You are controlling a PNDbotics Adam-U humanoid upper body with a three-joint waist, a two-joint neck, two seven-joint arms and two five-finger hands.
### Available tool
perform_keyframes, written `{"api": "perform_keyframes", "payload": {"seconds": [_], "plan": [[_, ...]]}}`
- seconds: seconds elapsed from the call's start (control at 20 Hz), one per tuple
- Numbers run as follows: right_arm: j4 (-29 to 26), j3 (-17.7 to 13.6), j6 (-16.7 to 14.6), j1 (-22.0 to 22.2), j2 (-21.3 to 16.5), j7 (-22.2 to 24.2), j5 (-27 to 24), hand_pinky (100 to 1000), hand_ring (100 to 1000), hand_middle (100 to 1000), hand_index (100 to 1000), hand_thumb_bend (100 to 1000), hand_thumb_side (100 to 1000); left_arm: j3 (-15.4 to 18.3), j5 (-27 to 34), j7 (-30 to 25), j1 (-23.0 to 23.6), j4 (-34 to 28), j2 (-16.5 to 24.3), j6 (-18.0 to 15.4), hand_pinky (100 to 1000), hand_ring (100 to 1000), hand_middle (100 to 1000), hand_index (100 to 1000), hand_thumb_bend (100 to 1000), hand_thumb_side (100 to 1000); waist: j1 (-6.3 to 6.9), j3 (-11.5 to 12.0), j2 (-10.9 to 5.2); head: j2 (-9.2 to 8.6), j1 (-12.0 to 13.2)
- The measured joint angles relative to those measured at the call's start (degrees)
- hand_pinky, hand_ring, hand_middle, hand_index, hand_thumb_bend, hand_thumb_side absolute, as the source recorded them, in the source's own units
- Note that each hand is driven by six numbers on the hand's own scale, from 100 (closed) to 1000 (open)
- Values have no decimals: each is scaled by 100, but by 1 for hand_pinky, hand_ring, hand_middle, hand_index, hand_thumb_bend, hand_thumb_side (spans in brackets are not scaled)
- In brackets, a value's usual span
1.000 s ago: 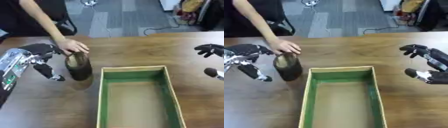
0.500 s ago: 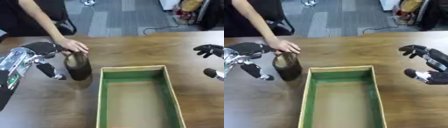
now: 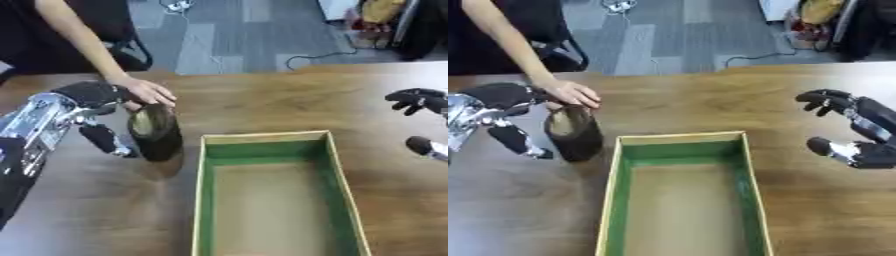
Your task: Pick up objects on the table and place them in the box.
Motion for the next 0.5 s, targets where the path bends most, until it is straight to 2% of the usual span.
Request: {"api": "perform_keyframes", "payload": {"seconds": [0.5], "plan": [[0,1,-12,-34,6,27,-3,716,806,883,972,523,978,7,5,215,-35,228,-152,14,100,126,823,897,666,548,-2,-40,38,-5,3]]}}
